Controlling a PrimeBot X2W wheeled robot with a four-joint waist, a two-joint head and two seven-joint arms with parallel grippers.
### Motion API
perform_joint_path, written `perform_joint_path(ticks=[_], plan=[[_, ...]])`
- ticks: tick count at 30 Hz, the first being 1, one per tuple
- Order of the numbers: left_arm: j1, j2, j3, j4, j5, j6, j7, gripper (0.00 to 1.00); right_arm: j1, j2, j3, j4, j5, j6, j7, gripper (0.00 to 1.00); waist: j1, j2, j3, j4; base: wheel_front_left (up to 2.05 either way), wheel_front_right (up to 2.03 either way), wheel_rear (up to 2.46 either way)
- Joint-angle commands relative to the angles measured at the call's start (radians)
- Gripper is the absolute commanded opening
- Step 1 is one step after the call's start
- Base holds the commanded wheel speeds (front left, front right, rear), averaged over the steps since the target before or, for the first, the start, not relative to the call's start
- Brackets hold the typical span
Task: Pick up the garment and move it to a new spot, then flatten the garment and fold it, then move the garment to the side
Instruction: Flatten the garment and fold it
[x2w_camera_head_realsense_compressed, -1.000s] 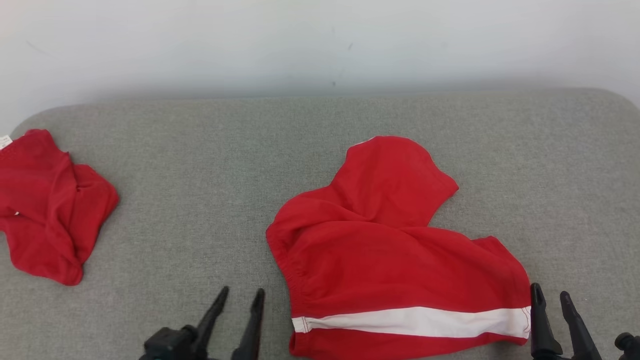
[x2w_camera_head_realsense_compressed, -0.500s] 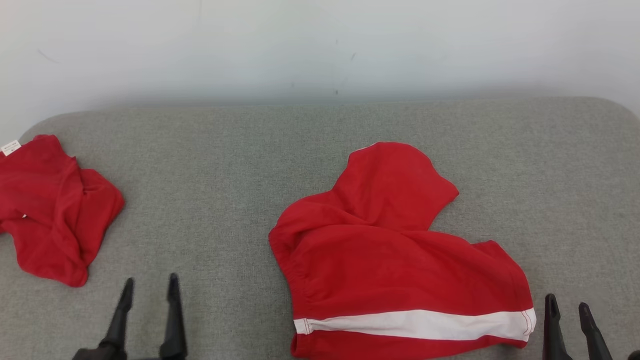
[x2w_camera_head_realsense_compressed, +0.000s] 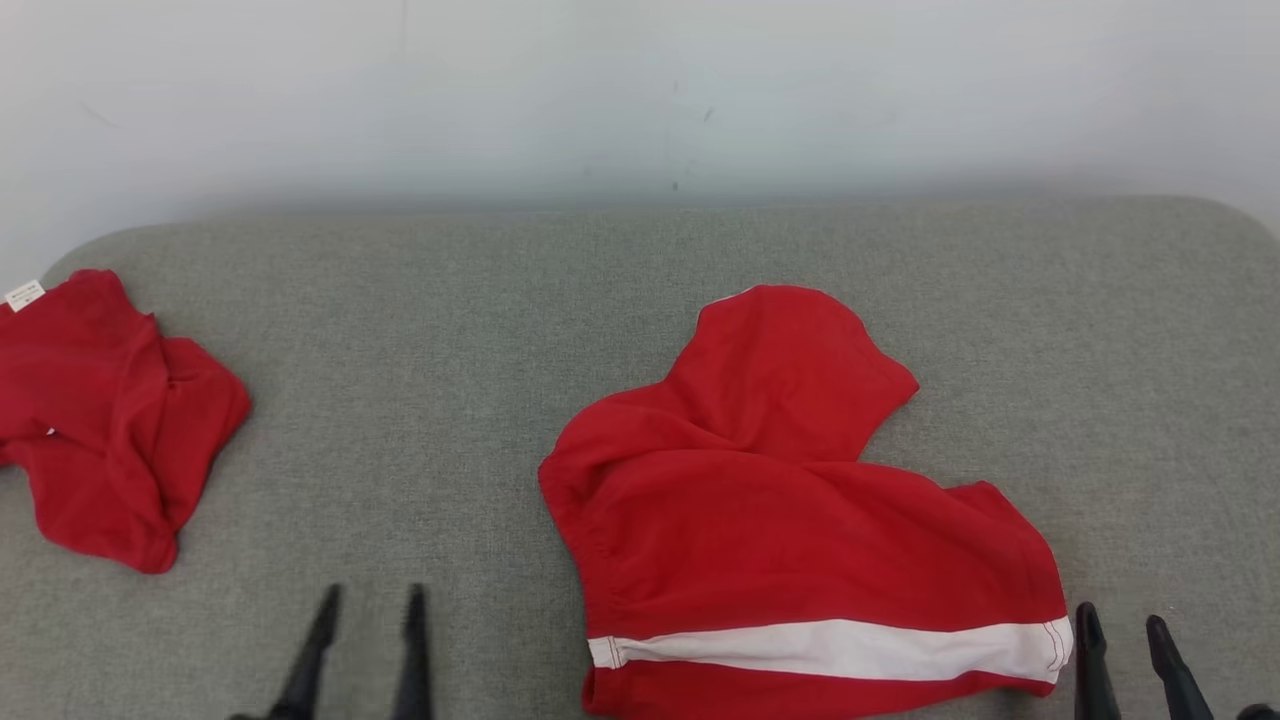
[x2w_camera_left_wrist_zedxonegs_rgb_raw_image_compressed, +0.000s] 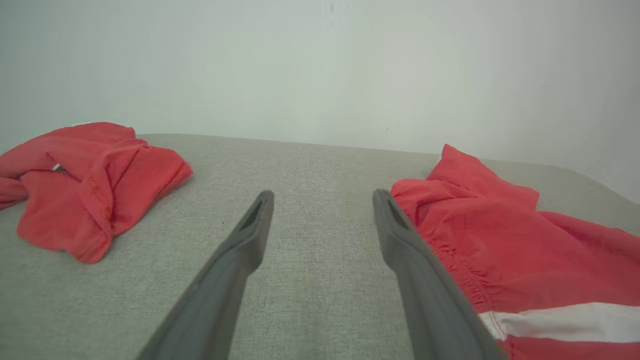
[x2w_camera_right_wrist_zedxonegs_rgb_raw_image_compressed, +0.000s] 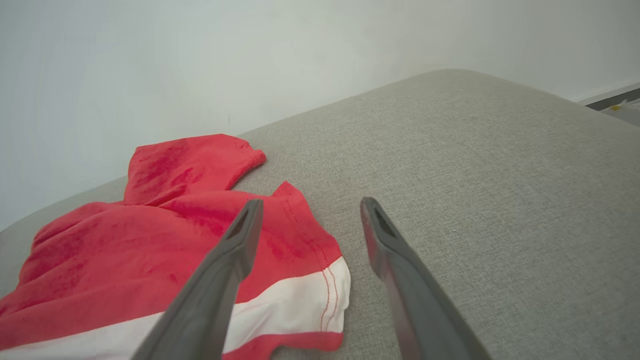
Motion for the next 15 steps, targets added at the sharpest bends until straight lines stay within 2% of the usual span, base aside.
perform_joint_path(ticks=[1,7,15], plan=[[-0.021,-0.004,-0.022,0.015,0.0,-0.008,-0.003,1.0,-0.013,-0.012,0.008,0.008,-0.006,0.001,-0.005,1.0,0.0,0.0,0.006,-0.003,0.0,0.0,0.0],[-0.094,0.0,-0.198,0.145,-0.022,-0.024,-0.003,1.0,-0.068,-0.059,0.071,0.087,-0.015,0.001,-0.002,1.0,0.0,0.0,0.031,-0.022,0.0,0.0,0.0],[-0.186,0.038,-0.399,0.31,-0.137,-0.023,0.0,1.0,-0.142,-0.09,0.144,0.205,-0.021,0.001,-0.002,1.0,0.0,0.0,0.066,-0.048,0.0,0.0,0.0]])
